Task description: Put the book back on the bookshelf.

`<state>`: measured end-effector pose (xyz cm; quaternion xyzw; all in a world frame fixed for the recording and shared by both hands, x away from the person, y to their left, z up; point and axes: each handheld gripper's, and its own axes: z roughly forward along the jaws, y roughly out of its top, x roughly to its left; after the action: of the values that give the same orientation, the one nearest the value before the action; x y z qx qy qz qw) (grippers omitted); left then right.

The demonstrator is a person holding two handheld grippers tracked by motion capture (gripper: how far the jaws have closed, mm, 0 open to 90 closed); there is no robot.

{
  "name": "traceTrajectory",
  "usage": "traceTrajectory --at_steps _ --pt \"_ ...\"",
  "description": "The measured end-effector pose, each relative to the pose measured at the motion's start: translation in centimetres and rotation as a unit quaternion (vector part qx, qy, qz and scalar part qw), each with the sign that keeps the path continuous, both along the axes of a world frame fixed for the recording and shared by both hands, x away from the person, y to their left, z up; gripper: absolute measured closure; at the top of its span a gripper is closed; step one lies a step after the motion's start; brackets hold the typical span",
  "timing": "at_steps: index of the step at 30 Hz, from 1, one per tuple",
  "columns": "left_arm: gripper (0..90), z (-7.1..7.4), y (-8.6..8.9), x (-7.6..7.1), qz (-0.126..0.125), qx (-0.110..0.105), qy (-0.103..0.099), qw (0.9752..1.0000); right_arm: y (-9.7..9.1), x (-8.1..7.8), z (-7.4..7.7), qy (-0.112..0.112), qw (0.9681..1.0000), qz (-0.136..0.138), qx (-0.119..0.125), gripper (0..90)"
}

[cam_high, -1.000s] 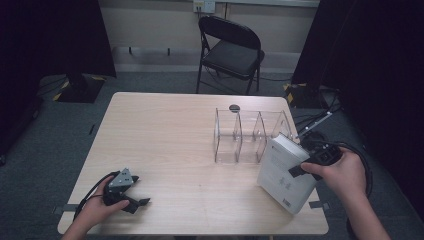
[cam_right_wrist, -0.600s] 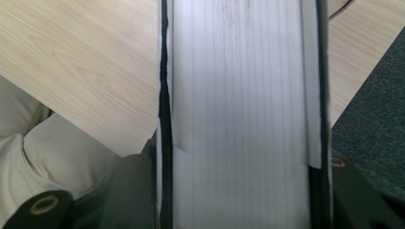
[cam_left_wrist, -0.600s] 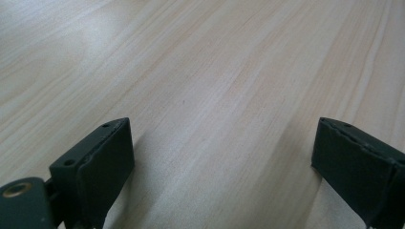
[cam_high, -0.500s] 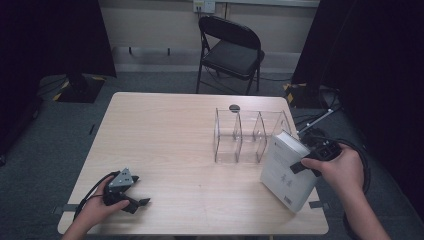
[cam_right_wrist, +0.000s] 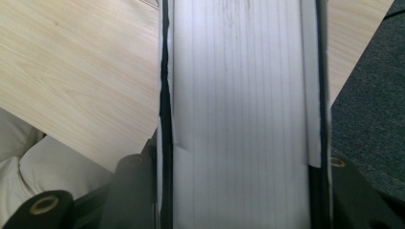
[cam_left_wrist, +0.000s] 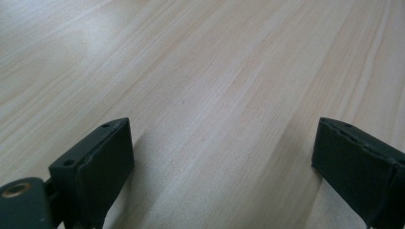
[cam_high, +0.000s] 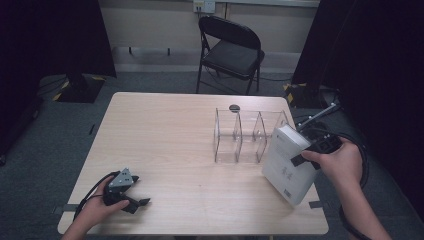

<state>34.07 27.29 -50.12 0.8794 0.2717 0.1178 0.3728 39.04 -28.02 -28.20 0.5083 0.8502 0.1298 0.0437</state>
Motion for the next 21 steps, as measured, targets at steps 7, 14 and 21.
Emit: traceTrajectory --at_steps 7,14,21 --pt "6.4 0.0 0.0 0.0 0.001 -0.002 0.0 1.0 -0.1 0.6 0.1 -0.002 0.9998 -0.021 0.0 52.3" --pt "6.4 0.0 0.0 0.0 0.001 -0.001 0.0 1.0 -0.2 1.3 0.1 -0.003 0.9995 -0.031 -0.003 52.3" --pt "6.1 0.0 0.0 0.0 0.001 -0.002 0.001 1.0 -0.2 1.9 0.2 -0.004 0.9993 -0.037 -0.009 52.3"
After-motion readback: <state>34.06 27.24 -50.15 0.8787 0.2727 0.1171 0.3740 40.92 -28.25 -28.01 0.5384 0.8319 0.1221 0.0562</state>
